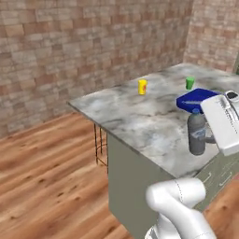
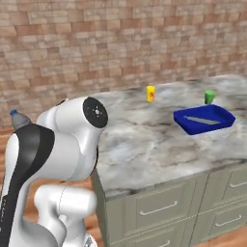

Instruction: Place the drinks on the dining counter in a tight cluster.

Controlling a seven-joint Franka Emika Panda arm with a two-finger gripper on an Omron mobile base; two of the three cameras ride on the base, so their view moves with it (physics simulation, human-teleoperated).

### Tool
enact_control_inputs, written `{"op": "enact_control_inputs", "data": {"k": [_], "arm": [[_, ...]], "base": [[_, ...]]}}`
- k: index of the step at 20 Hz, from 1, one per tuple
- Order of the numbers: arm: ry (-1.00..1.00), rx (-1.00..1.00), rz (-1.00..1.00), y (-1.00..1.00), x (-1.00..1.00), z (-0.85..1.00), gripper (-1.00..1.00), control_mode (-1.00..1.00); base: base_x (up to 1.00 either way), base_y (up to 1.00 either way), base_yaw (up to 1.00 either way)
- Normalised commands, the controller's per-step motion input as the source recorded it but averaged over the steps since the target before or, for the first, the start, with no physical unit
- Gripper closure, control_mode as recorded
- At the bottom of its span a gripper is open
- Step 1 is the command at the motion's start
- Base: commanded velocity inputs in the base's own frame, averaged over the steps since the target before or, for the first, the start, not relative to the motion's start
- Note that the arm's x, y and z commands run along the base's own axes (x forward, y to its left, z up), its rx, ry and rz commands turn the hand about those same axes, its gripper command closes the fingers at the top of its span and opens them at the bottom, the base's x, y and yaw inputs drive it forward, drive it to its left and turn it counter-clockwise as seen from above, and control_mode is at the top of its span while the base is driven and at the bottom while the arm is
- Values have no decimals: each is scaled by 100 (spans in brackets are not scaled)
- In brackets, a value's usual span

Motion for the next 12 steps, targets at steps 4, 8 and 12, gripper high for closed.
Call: {"op": "enact_control_inputs", "data": {"k": [4,8,12], "arm": [[0,0,0,0,0,0,100,100],[0,0,0,0,0,0,100,100],[0,0,0,0,0,0,100,100]], "base": [[16,5,-89],[-18,45,-78],[-12,90,-57]]}}
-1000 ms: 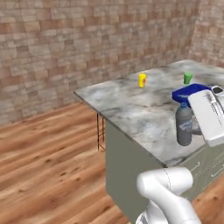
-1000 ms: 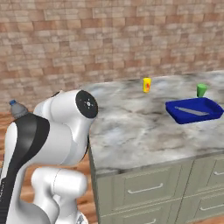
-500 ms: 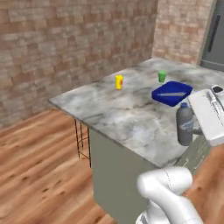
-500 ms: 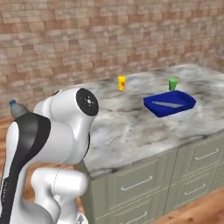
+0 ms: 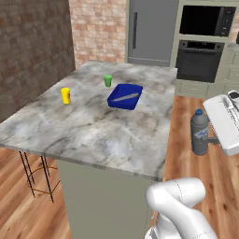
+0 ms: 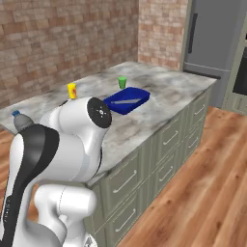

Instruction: Place the drinks on the dining counter in a tight cluster.

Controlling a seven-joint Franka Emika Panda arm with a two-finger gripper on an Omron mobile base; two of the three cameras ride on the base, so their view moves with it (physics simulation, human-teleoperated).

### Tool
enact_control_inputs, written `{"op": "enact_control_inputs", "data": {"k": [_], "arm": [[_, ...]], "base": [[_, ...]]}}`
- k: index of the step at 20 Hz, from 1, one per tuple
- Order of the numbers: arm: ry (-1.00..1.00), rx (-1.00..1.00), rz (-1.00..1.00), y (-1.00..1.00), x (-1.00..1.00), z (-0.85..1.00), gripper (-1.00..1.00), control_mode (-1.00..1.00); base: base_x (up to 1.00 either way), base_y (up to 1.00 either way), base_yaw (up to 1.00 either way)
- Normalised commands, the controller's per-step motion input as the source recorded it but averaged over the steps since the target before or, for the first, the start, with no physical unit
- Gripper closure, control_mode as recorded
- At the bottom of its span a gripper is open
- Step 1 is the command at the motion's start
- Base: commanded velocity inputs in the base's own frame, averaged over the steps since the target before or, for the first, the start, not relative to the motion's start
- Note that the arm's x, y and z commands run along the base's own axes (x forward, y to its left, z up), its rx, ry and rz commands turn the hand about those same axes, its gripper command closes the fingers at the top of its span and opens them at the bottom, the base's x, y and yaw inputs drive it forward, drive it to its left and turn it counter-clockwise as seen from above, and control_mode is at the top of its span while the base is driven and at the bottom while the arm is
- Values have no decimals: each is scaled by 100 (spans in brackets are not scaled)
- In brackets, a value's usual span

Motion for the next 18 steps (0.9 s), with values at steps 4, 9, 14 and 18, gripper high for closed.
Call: {"op": "enact_control_inputs", "data": {"k": [4,9,14,18], "arm": [[0,0,0,0,0,0,100,100],[0,0,0,0,0,0,100,100],[0,0,0,0,0,0,100,100],[0,0,0,0,0,0,100,100]], "base": [[-46,100,-34],[3,100,-25],[38,100,-50],[61,97,-59]]}}
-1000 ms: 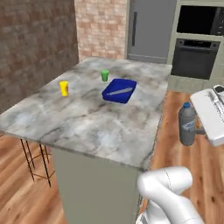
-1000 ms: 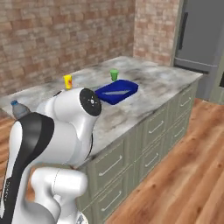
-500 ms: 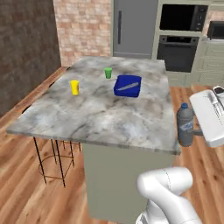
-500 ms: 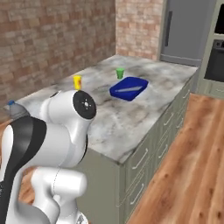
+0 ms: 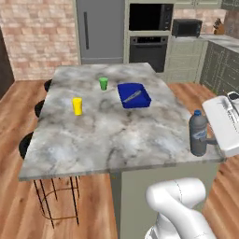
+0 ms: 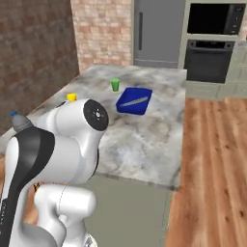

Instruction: Place the drinks on the dining counter in a tight cluster.

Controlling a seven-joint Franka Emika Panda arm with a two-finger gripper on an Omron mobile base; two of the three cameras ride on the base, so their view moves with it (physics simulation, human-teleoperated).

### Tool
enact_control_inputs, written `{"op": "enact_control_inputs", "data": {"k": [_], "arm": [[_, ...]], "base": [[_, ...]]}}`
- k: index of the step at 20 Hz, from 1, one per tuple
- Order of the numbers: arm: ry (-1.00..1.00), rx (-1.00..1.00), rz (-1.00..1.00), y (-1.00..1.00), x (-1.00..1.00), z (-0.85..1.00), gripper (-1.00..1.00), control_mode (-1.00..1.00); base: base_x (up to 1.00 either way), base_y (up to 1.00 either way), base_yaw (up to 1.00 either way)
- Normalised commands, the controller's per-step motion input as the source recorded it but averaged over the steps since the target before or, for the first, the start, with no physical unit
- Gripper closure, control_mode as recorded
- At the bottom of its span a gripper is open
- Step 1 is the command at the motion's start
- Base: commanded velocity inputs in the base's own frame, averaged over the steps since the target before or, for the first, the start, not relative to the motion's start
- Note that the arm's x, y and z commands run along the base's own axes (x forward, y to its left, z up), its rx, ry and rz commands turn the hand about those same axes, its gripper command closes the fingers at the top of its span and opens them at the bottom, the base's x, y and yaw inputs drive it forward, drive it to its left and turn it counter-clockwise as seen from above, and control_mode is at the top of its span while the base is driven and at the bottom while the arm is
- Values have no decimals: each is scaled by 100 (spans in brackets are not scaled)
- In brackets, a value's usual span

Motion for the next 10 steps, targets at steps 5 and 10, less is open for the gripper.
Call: {"op": "enact_control_inputs", "data": {"k": [5,10], "arm": [[0,0,0,0,0,0,100,100],[0,0,0,0,0,0,100,100]], "base": [[70,97,-55],[19,33,-28]]}}
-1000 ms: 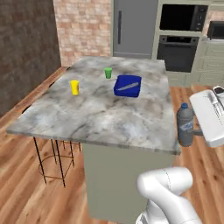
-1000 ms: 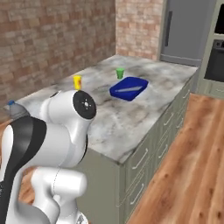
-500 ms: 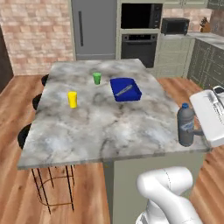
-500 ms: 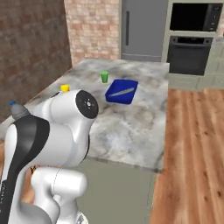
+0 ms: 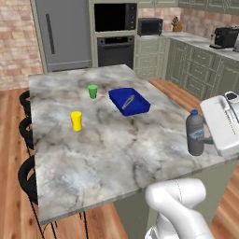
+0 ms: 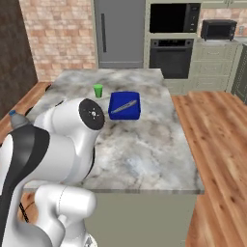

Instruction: Place the drinks on the dining counter in a tight cluster.

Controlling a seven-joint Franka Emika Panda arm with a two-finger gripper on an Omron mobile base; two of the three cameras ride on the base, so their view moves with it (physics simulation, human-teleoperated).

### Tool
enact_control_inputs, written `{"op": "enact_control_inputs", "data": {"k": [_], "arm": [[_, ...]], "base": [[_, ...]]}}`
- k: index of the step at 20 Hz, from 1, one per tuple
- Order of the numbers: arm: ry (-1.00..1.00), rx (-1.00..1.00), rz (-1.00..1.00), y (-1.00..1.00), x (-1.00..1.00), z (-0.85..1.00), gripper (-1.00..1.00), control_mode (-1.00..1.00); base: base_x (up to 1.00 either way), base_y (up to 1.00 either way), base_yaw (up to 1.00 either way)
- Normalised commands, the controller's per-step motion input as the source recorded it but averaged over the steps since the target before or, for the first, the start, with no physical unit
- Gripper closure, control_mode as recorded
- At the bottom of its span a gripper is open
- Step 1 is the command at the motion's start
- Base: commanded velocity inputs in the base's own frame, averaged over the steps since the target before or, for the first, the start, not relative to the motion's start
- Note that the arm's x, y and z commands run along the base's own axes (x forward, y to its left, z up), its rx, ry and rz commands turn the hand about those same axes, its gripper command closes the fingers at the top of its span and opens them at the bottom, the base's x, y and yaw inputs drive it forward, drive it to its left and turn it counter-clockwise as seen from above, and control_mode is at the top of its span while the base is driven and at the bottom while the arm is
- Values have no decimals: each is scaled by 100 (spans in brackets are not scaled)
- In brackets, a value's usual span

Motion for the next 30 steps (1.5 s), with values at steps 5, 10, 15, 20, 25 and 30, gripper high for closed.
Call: {"op": "enact_control_inputs", "data": {"k": [5,10,15,20,25,30], "arm": [[0,0,0,0,0,0,100,100],[5,-6,-7,31,10,0,100,-100],[51,-37,-22,99,52,24,100,-100],[33,-34,-14,66,69,6,100,-100],[1,-10,-4,12,89,-71,100,-100],[-13,0,-1,17,85,-100,100,-100]], "base": [[0,0,0],[0,3,-1],[0,0,0],[0,0,0],[0,0,0],[0,0,0]]}}
